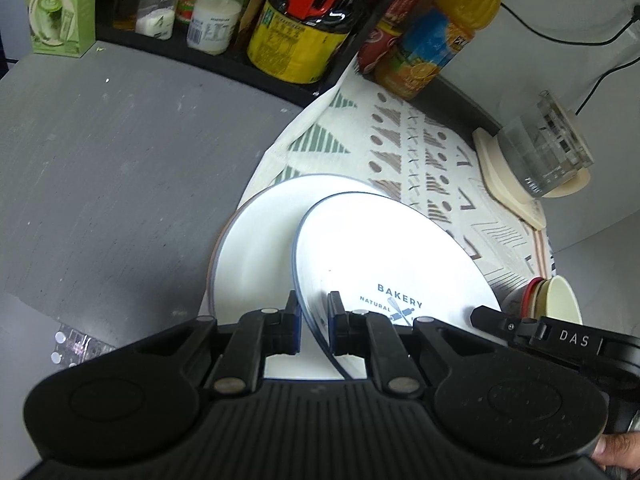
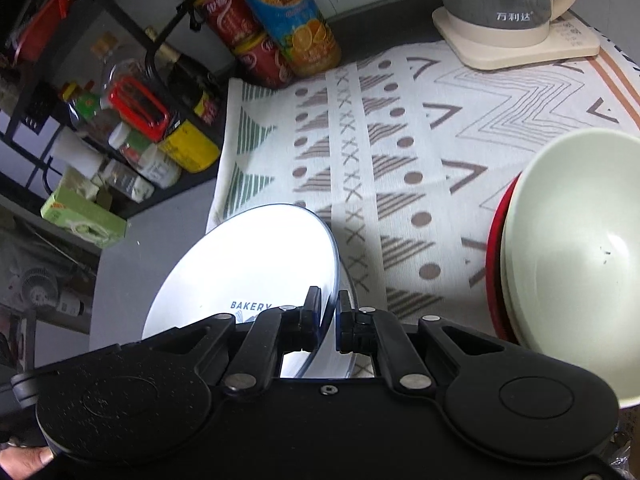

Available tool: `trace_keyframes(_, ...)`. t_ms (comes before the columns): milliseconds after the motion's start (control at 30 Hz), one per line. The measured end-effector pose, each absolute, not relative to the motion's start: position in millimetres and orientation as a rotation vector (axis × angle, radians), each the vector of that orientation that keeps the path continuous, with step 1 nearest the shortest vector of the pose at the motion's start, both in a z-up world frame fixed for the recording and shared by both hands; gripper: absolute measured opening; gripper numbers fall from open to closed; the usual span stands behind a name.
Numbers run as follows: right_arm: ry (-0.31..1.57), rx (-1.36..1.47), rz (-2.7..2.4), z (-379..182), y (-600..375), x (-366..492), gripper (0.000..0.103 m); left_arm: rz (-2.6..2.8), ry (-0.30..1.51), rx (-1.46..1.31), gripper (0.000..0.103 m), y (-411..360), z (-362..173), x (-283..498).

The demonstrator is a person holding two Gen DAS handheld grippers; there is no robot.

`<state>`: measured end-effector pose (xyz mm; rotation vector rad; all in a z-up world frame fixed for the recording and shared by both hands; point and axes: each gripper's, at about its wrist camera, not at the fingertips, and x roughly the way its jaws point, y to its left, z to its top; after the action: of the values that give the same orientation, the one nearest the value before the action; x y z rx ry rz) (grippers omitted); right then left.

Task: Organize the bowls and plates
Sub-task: 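Lower the 'BAKERY' plate onto the 'Sweet' plate and open both tools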

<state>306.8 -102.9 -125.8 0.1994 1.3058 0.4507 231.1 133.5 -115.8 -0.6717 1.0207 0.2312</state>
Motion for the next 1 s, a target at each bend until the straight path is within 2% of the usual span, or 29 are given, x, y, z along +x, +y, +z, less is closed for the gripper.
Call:
trace_keyframes(633, 1.326, 0.045, 0.41, -144, -81, 297, 0.009, 0.245, 1.119, -0.645, 0.013, 132, -142, 242)
trace_keyframes(1000, 1.332, -0.094, 0.387, -156, -59, 296, 0.015, 0.302, 1.14, -0.596, 0.012, 140, -150, 253)
